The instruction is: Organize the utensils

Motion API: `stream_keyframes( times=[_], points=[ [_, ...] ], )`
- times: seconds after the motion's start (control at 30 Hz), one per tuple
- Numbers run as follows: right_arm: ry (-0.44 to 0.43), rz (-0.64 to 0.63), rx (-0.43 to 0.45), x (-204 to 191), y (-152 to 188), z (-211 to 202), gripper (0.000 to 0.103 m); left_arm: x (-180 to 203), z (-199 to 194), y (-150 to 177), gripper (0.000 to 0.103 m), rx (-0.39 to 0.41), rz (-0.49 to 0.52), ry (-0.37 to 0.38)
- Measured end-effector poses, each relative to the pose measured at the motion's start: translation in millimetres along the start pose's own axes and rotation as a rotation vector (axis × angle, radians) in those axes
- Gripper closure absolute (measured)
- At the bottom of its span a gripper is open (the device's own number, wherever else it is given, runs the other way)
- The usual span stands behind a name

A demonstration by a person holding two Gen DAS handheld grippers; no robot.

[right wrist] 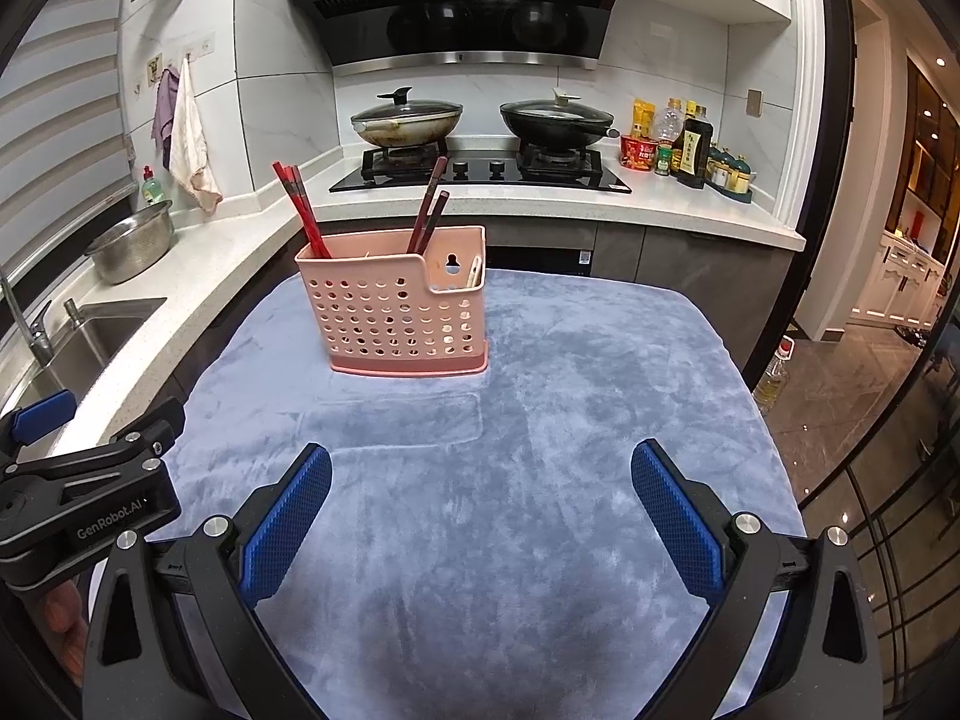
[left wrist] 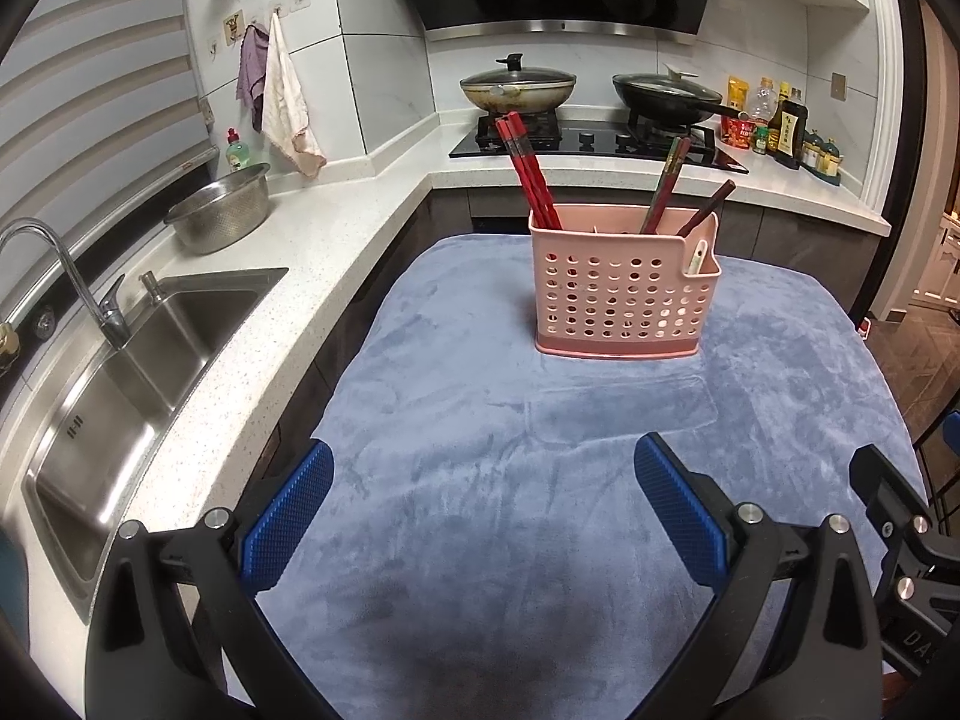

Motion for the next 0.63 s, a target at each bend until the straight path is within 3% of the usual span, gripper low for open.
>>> stream_keyframes(
  times=[0.63],
  points=[
    [-0.003,0.002,-0.004,1.5,0.7,2.5,0.006,-2.5,1.0,-6.0,0.007,0.018,0.013,-0.007]
  ],
)
Point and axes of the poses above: each gripper's, at about its wrist camera, not at the fingertips, and z roughly the way its jaws point, x to its right, y to its underside, the point moved 5 cm from there along z, roughly the way its jaws point, and after that the axes turned 6 degrees about -x, right-handed, at the moved point
